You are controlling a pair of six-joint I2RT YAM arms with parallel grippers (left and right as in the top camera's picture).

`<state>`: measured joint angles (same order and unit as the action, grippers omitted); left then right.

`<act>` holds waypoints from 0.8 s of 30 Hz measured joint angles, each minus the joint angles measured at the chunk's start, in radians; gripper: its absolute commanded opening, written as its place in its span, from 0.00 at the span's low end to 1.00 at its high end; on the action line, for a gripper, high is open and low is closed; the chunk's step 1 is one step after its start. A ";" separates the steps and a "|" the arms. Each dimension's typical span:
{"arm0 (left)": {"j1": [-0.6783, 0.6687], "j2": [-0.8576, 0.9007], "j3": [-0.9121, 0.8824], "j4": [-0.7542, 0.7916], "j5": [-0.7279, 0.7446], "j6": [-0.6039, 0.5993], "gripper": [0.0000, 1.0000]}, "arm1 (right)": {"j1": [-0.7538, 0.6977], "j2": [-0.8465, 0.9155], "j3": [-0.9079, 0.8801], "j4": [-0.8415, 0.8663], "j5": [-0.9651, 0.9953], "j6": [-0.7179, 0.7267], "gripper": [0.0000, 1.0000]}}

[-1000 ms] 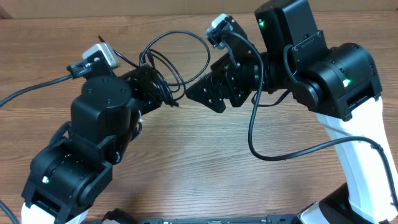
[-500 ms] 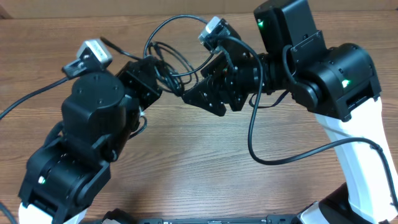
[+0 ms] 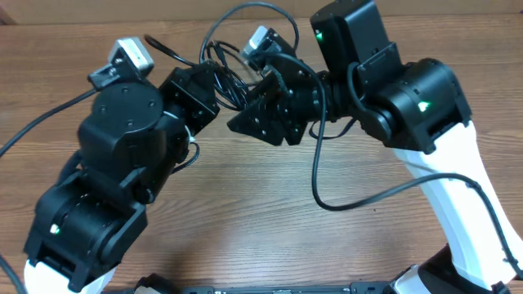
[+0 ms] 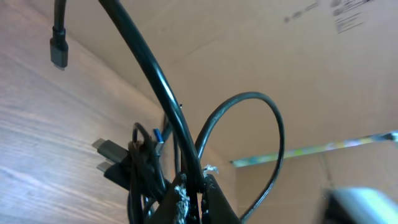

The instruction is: Untangle cables

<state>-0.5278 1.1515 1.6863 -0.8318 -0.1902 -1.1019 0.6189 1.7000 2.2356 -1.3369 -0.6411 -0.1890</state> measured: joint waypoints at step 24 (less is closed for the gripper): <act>0.005 0.000 0.056 -0.158 -0.059 0.006 0.04 | -0.037 -0.066 -0.053 0.104 0.021 0.076 0.04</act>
<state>-0.5232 1.1515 1.7420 -0.9897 -0.2489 -1.0962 0.5823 1.6344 2.1822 -1.2327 -0.6201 -0.1131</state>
